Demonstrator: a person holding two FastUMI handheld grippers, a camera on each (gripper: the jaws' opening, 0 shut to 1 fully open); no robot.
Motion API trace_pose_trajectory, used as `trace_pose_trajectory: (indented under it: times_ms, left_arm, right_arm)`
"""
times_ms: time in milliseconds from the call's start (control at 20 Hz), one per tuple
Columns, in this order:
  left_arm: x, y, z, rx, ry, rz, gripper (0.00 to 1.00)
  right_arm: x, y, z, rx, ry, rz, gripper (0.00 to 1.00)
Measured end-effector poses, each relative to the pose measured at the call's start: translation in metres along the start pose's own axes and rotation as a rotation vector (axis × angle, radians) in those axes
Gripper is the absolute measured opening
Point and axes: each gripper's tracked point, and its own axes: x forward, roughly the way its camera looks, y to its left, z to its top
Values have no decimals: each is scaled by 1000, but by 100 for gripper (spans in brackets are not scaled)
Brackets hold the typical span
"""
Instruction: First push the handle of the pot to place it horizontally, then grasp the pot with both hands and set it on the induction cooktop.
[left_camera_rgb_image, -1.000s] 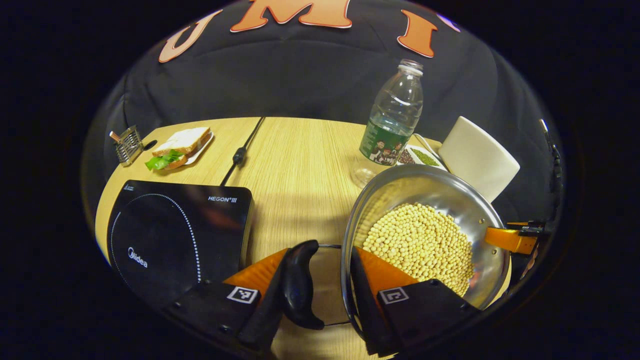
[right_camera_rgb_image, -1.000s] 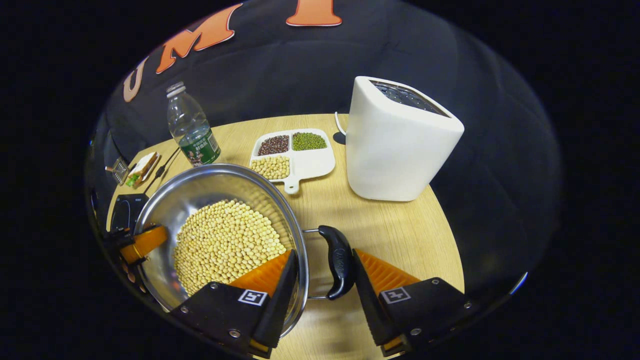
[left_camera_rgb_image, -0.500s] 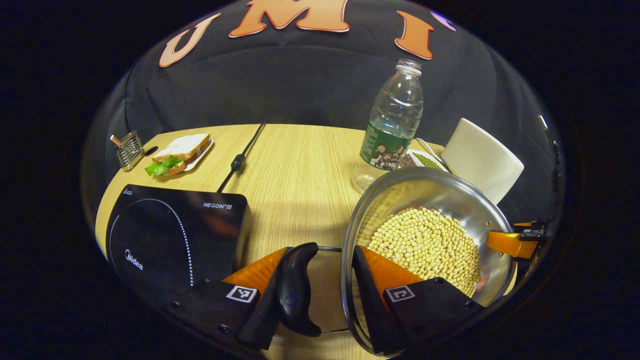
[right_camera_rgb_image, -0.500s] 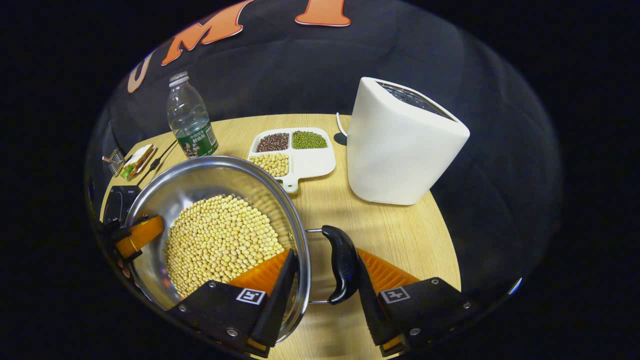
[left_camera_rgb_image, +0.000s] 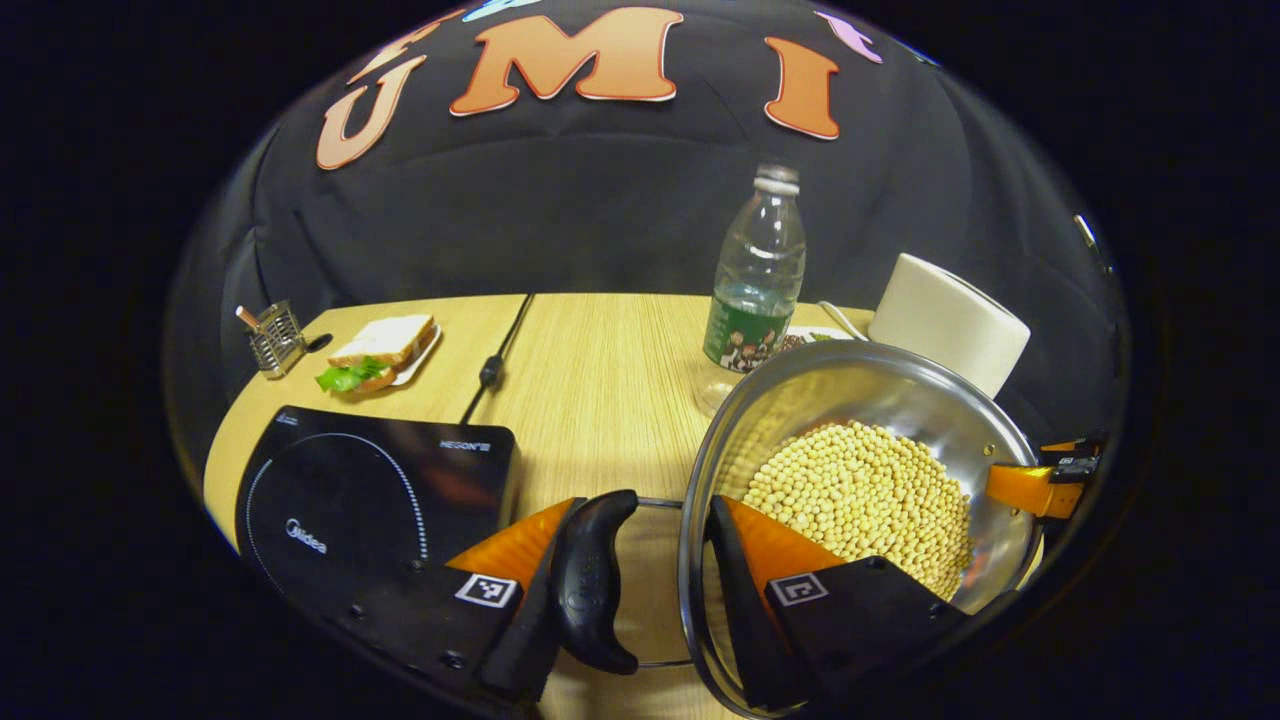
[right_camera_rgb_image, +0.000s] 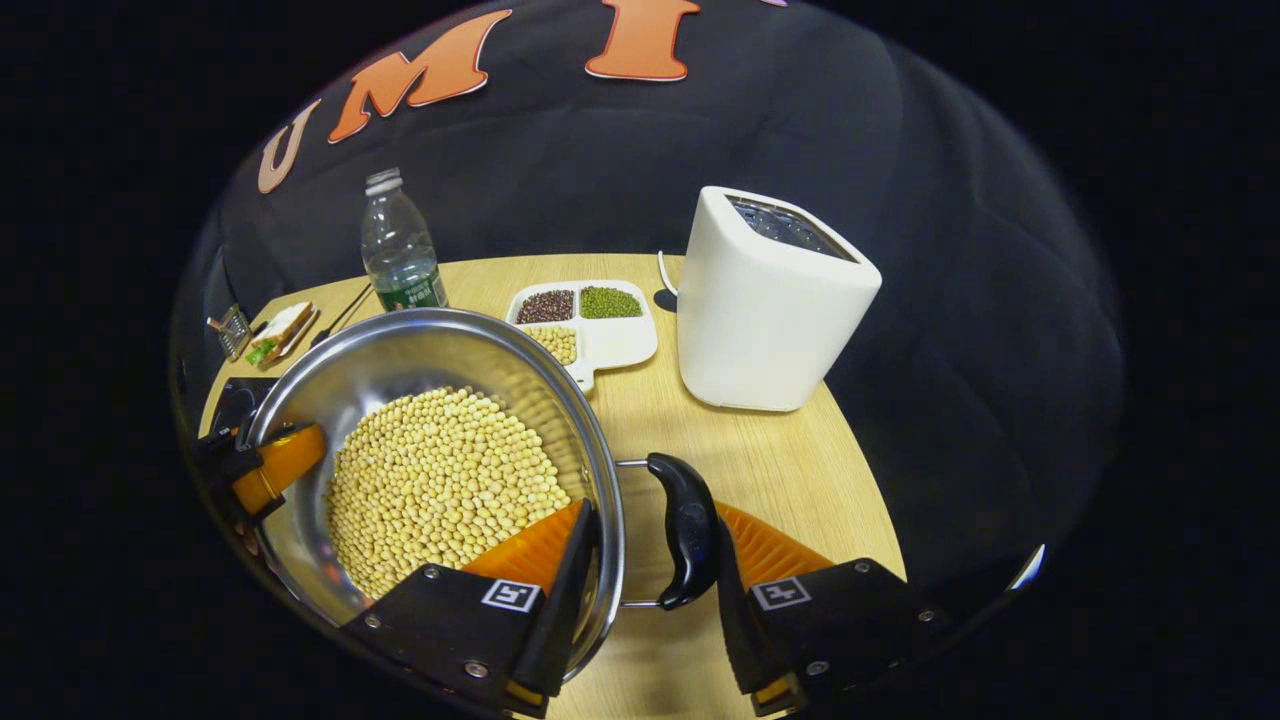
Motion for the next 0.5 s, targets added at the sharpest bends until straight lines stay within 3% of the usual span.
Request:
trace_pose_trajectory:
  times_ms: [250, 400, 450, 500]
  left_arm:
    - [-41, 23, 17, 12, -32, 17, 76]
    - [-76, 46, 32, 13, -63, 50, 77]
    - [-90, 54, 38, 13, -69, 61, 76]
    - [-100, 64, 42, 11, -71, 69, 76]
  right_arm:
    - [-37, 23, 8, -16, -38, 22, 62]
    - [-53, 49, 13, -15, -57, 56, 61]
    - [-59, 58, 14, -20, -59, 69, 57]
    - [-67, 67, 17, -30, -62, 83, 62]
